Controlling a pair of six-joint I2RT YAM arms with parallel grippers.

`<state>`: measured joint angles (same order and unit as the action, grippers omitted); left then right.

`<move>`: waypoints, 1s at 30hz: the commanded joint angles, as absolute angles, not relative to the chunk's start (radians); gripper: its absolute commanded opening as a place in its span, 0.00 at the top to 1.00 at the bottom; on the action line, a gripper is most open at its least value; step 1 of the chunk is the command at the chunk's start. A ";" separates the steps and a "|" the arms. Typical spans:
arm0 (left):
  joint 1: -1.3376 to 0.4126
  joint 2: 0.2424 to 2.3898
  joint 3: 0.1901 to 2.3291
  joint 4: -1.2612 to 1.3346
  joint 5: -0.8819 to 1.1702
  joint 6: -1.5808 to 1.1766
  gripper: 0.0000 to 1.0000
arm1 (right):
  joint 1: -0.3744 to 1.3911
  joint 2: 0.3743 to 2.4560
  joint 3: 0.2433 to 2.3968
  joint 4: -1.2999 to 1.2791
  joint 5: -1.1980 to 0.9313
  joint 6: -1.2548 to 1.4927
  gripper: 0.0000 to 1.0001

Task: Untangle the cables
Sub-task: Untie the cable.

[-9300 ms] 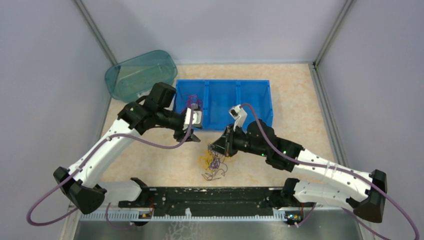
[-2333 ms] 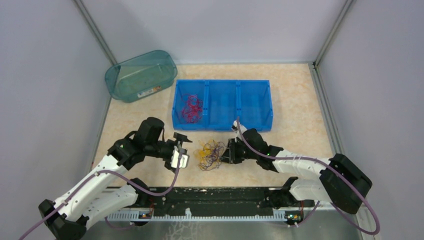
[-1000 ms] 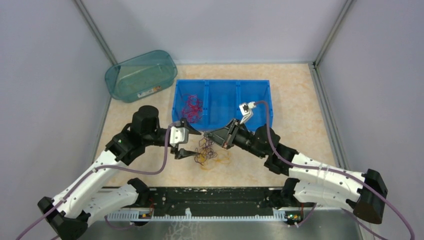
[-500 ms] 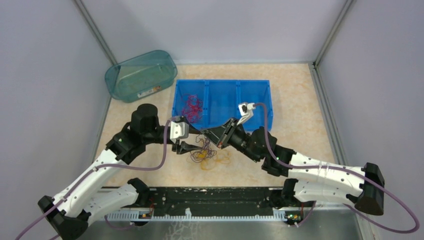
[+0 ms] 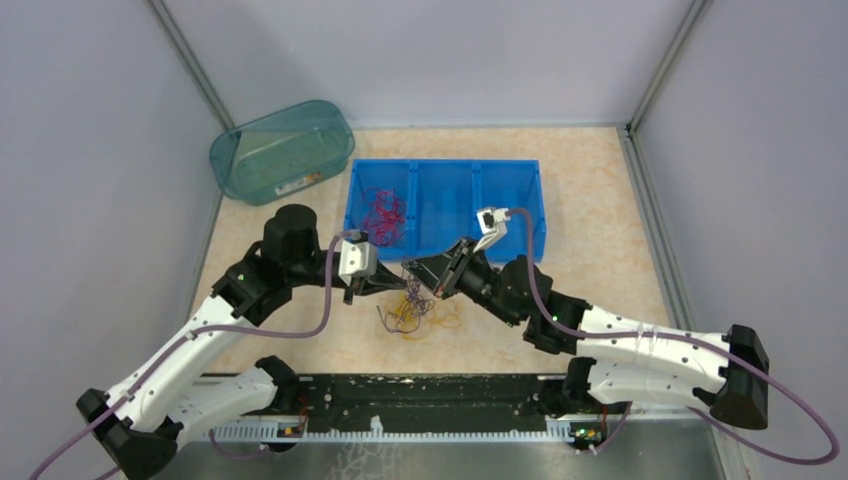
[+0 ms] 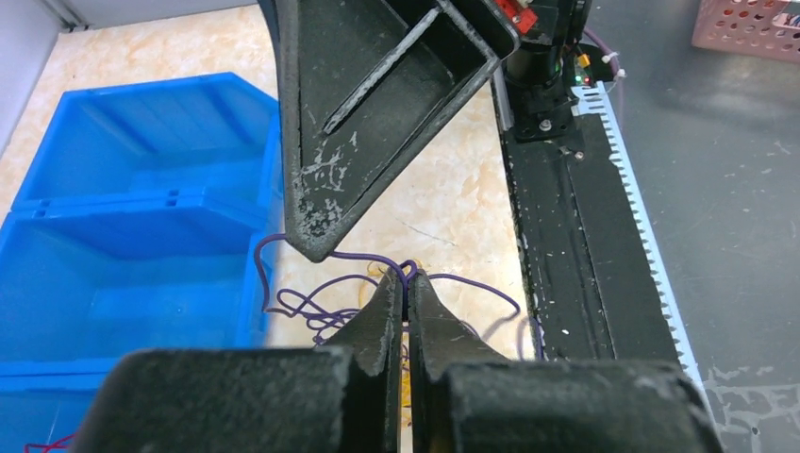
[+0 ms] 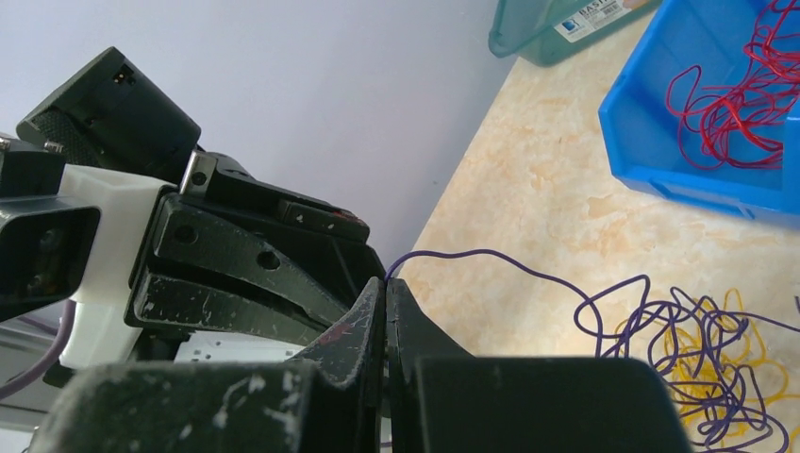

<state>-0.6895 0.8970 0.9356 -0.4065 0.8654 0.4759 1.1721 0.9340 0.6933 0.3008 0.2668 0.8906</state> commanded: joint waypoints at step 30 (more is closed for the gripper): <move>-0.692 1.005 1.363 -0.651 0.967 0.669 0.99 | 1.188 0.948 0.816 0.142 0.269 0.392 0.41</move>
<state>-0.6895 1.0008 1.3025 -0.6460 0.9115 0.6846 1.1782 0.9005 0.7101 0.0376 0.2676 0.4808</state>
